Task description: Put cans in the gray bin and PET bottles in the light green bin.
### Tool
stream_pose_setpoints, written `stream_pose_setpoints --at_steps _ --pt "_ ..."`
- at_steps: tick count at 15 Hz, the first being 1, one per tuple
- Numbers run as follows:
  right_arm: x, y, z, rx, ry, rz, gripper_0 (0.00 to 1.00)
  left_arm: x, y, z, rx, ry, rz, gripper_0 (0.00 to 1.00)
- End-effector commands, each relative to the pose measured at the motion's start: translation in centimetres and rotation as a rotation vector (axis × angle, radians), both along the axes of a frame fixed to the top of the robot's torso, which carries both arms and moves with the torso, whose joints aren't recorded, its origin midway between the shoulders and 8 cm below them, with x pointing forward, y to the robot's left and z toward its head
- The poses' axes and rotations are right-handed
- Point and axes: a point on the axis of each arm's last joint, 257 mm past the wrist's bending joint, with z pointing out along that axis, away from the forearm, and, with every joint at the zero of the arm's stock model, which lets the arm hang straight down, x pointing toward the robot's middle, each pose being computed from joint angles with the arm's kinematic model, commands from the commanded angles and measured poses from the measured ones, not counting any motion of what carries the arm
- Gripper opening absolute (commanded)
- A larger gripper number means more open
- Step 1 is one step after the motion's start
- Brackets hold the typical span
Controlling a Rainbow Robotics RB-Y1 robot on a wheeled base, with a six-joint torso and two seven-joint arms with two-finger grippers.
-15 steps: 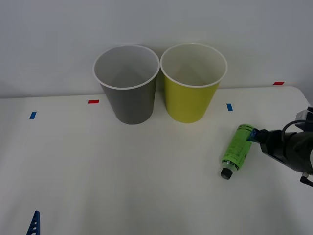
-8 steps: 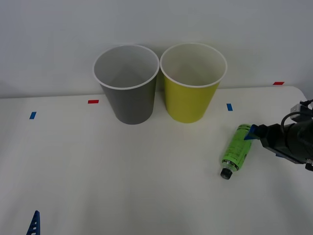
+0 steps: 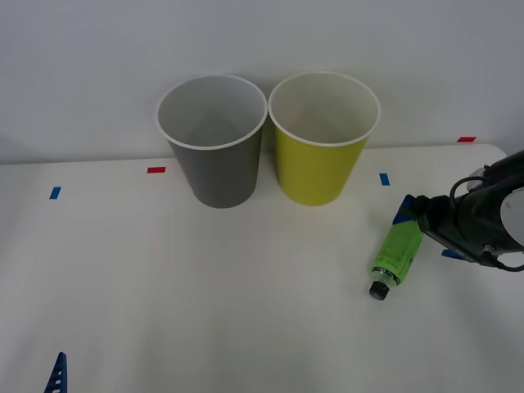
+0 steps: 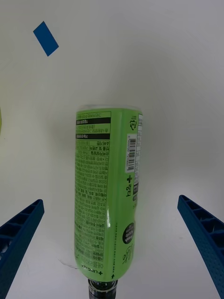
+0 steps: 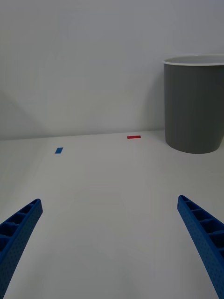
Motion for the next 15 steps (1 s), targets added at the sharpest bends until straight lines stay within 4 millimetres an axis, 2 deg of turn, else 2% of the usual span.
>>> stream_pose_setpoints --at_steps 1,4,6,8,15 --pt "1.4 -1.4 0.6 -0.03 0.029 0.001 1.0 0.0 0.0 0.0 0.0 0.0 0.0 1.0" --pt "2.2 -1.5 -0.2 -0.034 0.067 0.011 1.0 0.0 0.0 0.0 0.0 0.0 0.0 1.0" --pt "2.6 -0.4 -1.7 -0.005 0.08 0.0 1.0 0.0 0.0 0.0 0.0 0.0 0.0 1.0" --pt "2.9 0.6 -1.9 0.036 0.101 -0.003 1.0 0.0 0.0 0.0 0.0 0.0 0.0 1.0" --pt "4.0 -0.5 -3.1 -0.036 0.168 0.002 1.0 0.0 0.0 0.0 0.0 0.0 0.0 1.0"
